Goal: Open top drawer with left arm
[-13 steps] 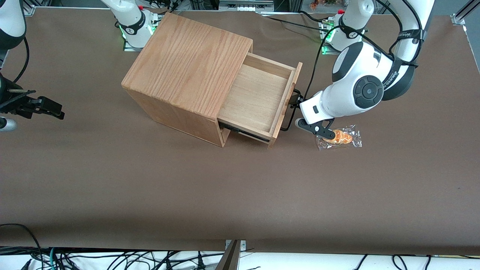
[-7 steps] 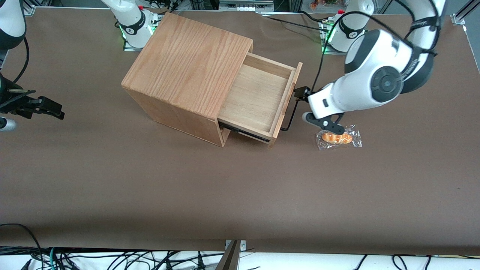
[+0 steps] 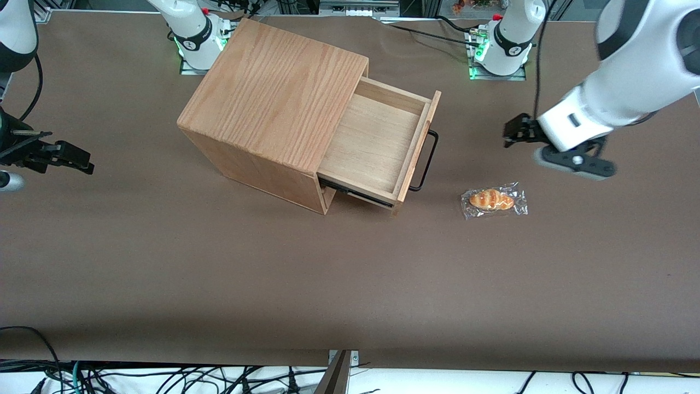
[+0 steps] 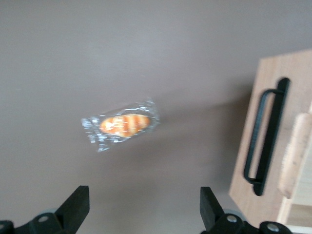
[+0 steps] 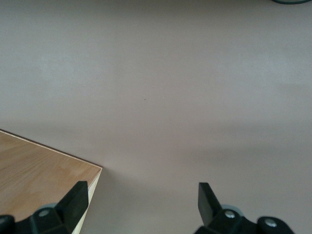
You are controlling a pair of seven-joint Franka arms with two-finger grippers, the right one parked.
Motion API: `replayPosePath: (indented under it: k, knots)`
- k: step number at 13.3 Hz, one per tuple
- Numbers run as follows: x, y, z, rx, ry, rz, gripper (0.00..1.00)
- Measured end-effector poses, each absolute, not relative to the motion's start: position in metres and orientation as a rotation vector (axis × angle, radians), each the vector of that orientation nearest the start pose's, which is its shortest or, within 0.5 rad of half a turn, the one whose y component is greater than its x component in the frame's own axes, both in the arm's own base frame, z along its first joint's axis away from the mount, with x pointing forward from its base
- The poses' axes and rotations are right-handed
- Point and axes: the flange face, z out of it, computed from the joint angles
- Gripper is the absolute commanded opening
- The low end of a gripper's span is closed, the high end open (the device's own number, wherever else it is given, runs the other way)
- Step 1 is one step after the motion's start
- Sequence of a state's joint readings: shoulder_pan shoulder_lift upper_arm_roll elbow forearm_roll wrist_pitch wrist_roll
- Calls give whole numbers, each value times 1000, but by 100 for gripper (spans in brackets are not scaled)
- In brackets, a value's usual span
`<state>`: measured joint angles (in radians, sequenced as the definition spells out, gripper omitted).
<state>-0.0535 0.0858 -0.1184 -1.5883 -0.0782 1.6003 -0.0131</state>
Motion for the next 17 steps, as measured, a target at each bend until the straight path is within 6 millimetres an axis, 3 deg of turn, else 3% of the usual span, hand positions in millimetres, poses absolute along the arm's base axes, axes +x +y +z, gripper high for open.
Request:
replayPosePath:
  k: [2, 4, 17]
  knots:
    - [570, -67, 586, -3211, 176, 70, 100]
    - [573, -52, 597, -3180, 147, -36, 100]
    - [573, -53, 592, -3112, 173, -37, 100]
